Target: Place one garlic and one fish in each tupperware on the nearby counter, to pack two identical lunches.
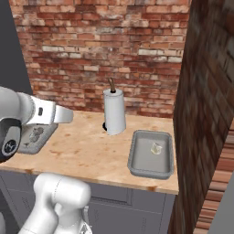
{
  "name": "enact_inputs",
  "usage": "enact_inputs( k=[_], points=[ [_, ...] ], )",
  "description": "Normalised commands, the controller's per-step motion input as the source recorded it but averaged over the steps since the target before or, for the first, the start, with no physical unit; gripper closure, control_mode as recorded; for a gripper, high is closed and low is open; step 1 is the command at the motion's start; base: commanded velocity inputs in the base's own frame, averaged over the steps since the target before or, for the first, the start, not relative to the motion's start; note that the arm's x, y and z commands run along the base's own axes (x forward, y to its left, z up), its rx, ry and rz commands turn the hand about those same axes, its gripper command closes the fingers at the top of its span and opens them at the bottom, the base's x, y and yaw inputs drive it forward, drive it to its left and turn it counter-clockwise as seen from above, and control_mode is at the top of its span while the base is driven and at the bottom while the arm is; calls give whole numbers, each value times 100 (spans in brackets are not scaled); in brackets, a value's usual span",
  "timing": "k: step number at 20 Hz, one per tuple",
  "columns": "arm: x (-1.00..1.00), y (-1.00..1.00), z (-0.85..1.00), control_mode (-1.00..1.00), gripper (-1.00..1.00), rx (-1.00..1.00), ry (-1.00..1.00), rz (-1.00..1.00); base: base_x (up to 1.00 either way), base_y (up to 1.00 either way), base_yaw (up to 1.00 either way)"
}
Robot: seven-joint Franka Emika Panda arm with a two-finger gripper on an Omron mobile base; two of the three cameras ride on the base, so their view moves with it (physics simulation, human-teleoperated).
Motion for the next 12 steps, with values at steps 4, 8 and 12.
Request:
enact_inputs(
  k=[4,8,12],
  points=[
    [-56,17,0,-100,-100,1,3,52,0,0,0],
    [-19,-3,-14,-100,-100,1,-1,59,0,0,0],
    [-46,-37,-1,-100,-100,4,-19,35,0,0,0]
  ],
)
